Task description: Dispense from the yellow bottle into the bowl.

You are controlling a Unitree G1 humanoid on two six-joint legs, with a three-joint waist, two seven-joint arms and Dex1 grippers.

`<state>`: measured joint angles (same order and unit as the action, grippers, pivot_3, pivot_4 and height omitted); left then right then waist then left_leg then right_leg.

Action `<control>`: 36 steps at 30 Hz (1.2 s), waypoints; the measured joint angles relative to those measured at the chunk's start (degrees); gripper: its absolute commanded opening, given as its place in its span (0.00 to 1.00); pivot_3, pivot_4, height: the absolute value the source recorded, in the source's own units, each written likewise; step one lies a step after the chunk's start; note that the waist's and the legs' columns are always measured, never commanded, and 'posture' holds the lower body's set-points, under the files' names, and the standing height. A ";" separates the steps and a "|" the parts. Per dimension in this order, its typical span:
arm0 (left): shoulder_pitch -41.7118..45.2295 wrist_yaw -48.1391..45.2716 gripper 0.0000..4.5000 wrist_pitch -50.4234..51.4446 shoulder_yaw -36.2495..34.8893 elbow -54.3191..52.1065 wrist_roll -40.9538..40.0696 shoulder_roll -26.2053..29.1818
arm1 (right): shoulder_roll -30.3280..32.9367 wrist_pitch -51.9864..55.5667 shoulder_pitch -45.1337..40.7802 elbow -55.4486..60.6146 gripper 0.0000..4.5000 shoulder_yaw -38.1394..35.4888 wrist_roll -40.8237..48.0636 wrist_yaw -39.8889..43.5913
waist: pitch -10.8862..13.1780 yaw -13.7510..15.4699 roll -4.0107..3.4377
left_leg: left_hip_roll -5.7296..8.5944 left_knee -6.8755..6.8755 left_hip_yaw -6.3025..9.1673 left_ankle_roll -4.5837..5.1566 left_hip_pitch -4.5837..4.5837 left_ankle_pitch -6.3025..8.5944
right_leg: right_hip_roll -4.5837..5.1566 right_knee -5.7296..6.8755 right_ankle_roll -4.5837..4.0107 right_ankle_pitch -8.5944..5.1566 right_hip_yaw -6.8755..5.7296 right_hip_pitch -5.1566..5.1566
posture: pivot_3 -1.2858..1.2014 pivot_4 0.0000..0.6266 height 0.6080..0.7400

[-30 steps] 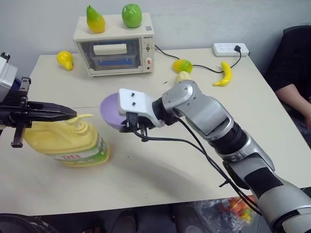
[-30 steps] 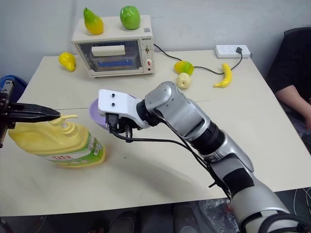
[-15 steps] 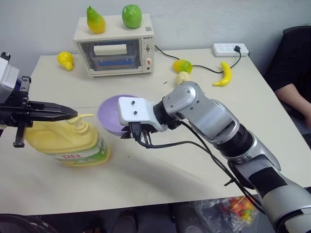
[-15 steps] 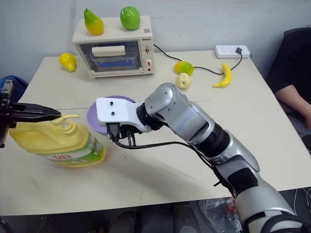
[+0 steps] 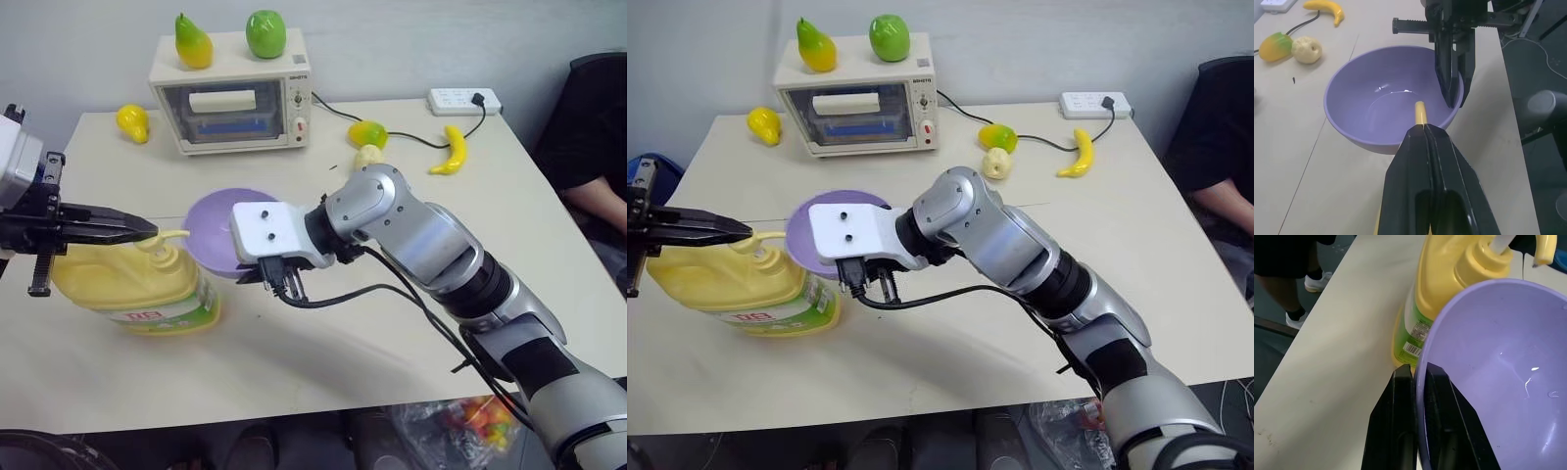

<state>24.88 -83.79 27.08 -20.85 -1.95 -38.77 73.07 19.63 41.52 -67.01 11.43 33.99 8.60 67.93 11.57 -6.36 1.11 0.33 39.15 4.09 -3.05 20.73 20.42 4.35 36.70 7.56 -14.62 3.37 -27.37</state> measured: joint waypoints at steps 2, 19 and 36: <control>-0.01 0.05 0.00 0.05 0.06 0.02 0.03 0.00 | 0.00 -1.19 0.01 -0.06 0.00 0.00 -0.03 0.08 | 0.00 0.02 0.00 | 0.00 0.00 -0.02 0.16 -0.06 0.09 | 0.00 0.08 -0.01 0.01 -0.01 0.00 | 0.52 0.24 1.00; -3.53 0.50 0.00 3.52 -1.93 -2.52 -0.25 0.08 | -0.21 -4.03 0.02 -0.79 0.00 0.00 -0.06 1.22 | -0.01 -0.01 -0.02 | -0.01 -0.02 -0.10 0.18 -0.20 0.09 | 0.01 0.17 -0.04 0.01 0.00 0.02 | 0.52 0.24 1.00; -7.09 2.63 0.00 0.97 -3.27 -3.17 -0.28 -0.25 | -0.71 -3.11 0.01 -2.25 0.00 0.00 -0.06 2.02 | -0.05 0.11 -0.10 | -0.04 -0.19 -0.08 0.27 -1.13 0.14 | -0.02 -0.21 -0.12 -0.03 -0.03 0.99 | 0.52 0.24 1.00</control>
<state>17.79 -81.17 28.04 -24.12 -5.13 -39.05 72.82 18.92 38.41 -67.00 9.19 34.00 8.55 69.94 11.52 -6.25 1.01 0.29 38.96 4.01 -2.77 19.60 20.56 4.33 36.50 7.44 -14.65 3.34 -26.39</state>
